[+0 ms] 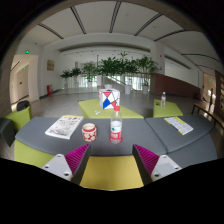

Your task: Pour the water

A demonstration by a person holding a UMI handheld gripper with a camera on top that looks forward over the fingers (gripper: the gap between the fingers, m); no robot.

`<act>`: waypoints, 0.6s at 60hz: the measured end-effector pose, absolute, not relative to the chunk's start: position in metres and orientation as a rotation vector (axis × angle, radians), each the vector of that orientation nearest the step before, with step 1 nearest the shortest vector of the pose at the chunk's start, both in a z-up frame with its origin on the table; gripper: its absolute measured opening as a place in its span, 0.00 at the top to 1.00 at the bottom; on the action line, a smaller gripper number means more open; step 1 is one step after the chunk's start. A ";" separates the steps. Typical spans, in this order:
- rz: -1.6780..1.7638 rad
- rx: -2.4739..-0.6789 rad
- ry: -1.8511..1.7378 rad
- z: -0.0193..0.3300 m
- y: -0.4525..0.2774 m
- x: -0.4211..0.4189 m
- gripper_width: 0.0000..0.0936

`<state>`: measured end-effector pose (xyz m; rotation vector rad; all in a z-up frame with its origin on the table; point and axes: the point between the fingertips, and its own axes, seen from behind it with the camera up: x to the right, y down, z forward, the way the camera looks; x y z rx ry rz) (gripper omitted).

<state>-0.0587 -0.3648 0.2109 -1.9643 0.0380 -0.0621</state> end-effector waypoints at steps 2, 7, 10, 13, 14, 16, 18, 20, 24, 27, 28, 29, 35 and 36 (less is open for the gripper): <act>-0.063 -1.962 0.038 0.215 -0.381 -0.062 0.08; -0.064 -1.955 0.035 0.226 -0.420 -0.070 0.09; -0.063 -1.949 0.026 0.233 -0.440 -0.074 0.09; -0.065 -1.943 0.029 0.238 -0.459 -0.076 0.09; -0.065 -1.941 0.030 0.238 -0.461 -0.075 0.09; -0.063 -1.941 0.029 0.242 -0.472 -0.077 0.09; -0.062 -1.940 0.032 0.245 -0.481 -0.078 0.09; -0.063 -1.937 0.037 0.248 -0.488 -0.077 0.09; -0.066 -1.927 0.040 0.253 -0.499 -0.077 0.09; -0.066 -1.921 0.042 0.257 -0.508 -0.075 0.09; -0.064 -1.920 0.043 0.258 -0.510 -0.075 0.09; -0.060 -1.920 0.044 0.259 -0.512 -0.075 0.09; -0.052 -1.911 0.061 0.266 -0.521 -0.072 0.09; -0.048 -1.912 0.064 0.266 -0.522 -0.072 0.09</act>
